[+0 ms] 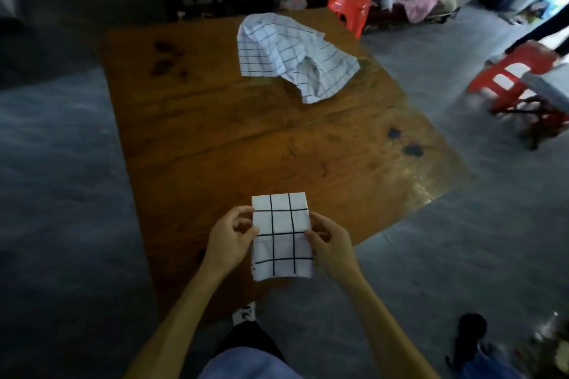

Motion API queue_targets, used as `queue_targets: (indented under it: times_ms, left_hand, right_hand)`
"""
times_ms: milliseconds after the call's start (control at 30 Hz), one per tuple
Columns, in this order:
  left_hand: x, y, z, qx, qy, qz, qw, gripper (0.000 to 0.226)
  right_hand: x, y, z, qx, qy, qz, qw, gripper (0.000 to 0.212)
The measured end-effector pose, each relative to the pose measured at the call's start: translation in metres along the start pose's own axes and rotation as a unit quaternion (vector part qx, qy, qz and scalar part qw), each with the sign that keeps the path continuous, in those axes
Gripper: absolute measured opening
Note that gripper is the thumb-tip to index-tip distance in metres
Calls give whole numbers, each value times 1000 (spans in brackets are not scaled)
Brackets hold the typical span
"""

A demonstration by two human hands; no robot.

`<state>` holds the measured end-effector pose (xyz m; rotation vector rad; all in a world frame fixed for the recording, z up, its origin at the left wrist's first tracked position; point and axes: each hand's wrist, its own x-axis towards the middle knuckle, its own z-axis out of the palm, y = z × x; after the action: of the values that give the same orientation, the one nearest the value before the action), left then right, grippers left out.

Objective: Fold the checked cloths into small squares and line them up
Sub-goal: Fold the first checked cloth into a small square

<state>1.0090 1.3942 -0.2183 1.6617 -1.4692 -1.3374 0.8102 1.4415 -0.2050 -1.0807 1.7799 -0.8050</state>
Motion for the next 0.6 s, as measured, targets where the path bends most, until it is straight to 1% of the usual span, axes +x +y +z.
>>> queue_targets:
  times_ms: [133, 300, 467, 600]
  left_hand:
    - [24, -17, -8, 21, 15, -60, 998, 39]
    - [39, -32, 0, 42, 20, -120, 992, 37]
    - [38, -37, 14, 79, -7, -193, 978, 43]
    - [33, -25, 20, 78, 18, -223, 972, 43]
  right_hand:
    - [49, -6, 19, -59, -66, -6, 996, 34]
    - [87, -2, 33, -100, -124, 2, 987, 33]
    - [110, 13, 27, -168, -159, 18, 973, 42]
    - [122, 14, 17, -182, -180, -5, 967, 40]
